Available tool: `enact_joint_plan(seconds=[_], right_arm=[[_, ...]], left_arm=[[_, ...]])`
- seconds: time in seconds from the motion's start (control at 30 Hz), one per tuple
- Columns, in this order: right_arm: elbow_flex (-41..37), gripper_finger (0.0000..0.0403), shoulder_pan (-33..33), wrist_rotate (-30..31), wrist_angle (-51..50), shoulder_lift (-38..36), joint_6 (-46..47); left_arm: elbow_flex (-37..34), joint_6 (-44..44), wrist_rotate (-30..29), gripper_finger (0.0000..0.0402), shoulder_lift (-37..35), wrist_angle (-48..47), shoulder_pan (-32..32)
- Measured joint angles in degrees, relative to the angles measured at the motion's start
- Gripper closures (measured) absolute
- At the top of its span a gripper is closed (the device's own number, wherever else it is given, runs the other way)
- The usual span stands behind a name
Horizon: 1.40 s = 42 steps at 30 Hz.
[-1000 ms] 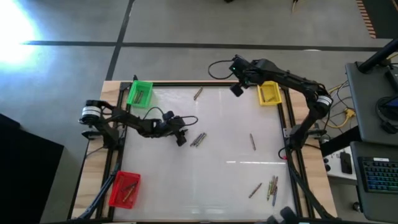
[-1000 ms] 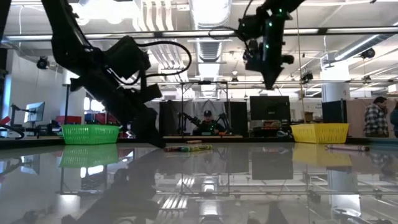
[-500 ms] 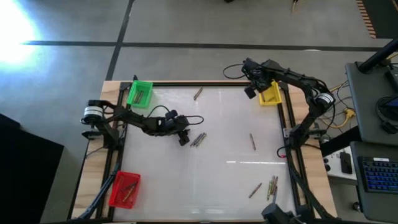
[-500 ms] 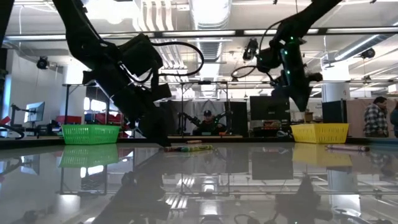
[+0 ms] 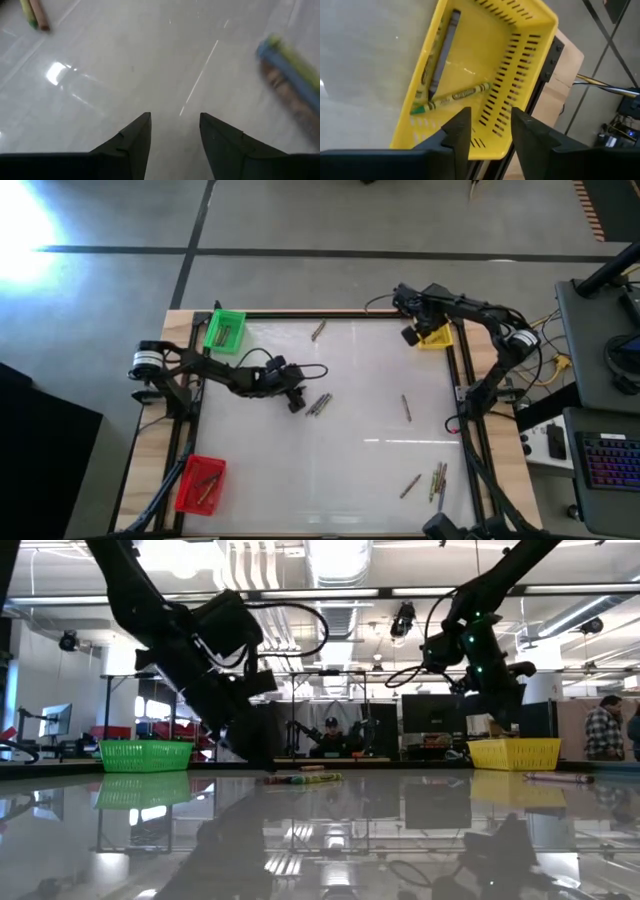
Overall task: Sort crayons
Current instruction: Put the blue crayon into the yellow basket
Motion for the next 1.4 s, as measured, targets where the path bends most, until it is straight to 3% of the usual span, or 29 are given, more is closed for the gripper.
enact_joint_plan(seconds=[0.17,0.33,0.57,0.73,0.9,1.17,1.4], right_arm=[[-3.6,0.0269,2.7,-0.1,0.0,-3.4,-0.8],[-8.6,0.0269,8.8,-1.6,-0.1,-11.6,0.3],[-15.4,0.0269,23.4,-12.4,0.0,-26.0,10.4],[-20.2,0.0269,35.1,-18.6,-1.3,-30.8,21.4],[-22.4,0.0269,49.8,-23.3,-1.8,-30.4,34.5],[-22.4,0.0274,73.9,-33.3,-1.6,-23.4,55.0],[-22.1,0.0275,87.7,-43.6,0.1,-16.7,68.0]], left_arm=[[2.6,-0.2,0.0,0.0256,-1.0,-0.6,0.0],[4.9,-0.4,2.5,0.0262,-0.9,-0.4,-0.5],[6.9,-0.4,4.6,0.0275,-0.8,-0.4,-2.9],[9.2,0.3,4.8,0.0283,-0.8,-0.4,-4.8],[11.4,0.3,4.8,0.0288,-0.8,-1.4,-6.5],[12.1,3.1,4.9,0.0288,-0.7,-2.6,-7.5],[12.1,4.6,4.8,0.0288,-0.7,-3.0,-7.4]])
